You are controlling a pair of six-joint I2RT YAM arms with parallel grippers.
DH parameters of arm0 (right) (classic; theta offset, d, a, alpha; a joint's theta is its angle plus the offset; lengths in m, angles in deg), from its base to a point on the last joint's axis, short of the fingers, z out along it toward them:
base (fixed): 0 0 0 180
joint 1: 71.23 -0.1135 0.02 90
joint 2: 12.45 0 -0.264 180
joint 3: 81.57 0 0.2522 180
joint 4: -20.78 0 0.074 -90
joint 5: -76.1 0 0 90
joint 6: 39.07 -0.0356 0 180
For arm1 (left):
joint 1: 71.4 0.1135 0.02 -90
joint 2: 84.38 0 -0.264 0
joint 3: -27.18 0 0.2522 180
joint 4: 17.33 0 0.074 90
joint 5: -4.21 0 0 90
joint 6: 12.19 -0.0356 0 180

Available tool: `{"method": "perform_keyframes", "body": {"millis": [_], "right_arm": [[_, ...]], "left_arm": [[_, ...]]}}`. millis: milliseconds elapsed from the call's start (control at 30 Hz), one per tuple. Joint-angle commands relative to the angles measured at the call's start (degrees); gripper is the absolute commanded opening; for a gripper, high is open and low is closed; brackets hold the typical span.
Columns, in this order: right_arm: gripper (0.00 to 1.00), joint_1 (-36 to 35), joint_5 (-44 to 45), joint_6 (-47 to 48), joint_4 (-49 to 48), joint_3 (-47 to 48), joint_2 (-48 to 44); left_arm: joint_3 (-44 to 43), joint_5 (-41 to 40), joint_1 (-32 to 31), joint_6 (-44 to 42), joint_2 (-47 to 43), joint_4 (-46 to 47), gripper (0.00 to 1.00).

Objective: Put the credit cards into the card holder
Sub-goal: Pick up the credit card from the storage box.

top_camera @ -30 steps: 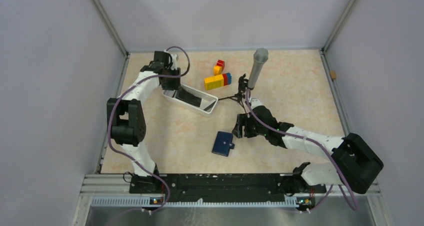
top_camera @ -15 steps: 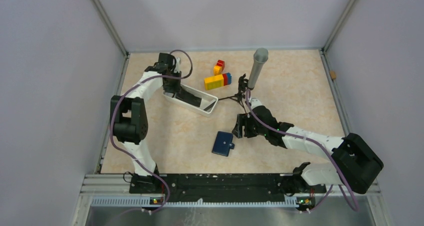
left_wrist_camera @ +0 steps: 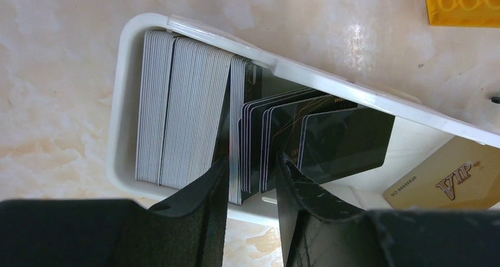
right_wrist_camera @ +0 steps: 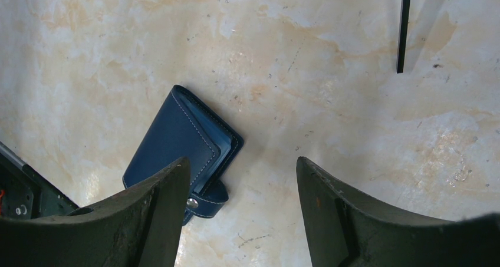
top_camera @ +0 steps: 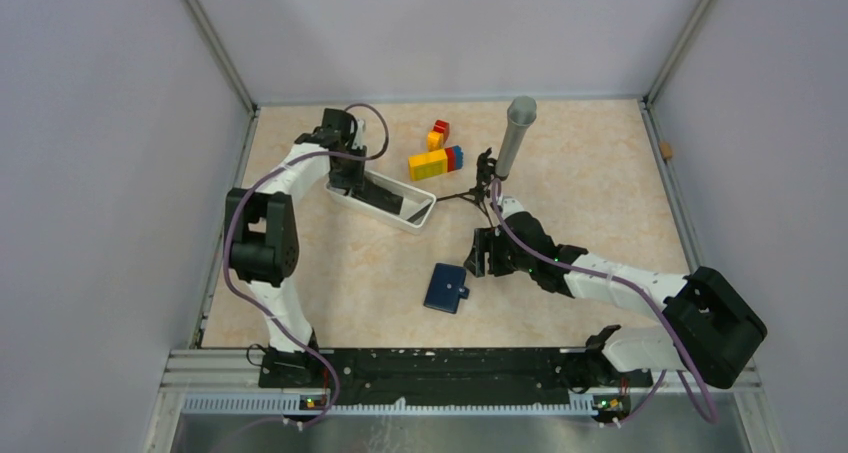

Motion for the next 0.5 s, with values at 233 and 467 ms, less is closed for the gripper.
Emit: {"method": "perform_keyframes", "body": {"millis": [233,467], "right_arm": [[0.66,0.5,0.0,-0.3,-2.7,0.1,0.6],[0.66,0.5,-0.1,-0.3,-2.6,0.2,0.9]], "left_arm": [[-3.0,0.6,-0.2,0.8,3.7,-3.4,0.38],[-4.1,0.6,-0.1,1.9,5.1,-4.7,0.45]]}}
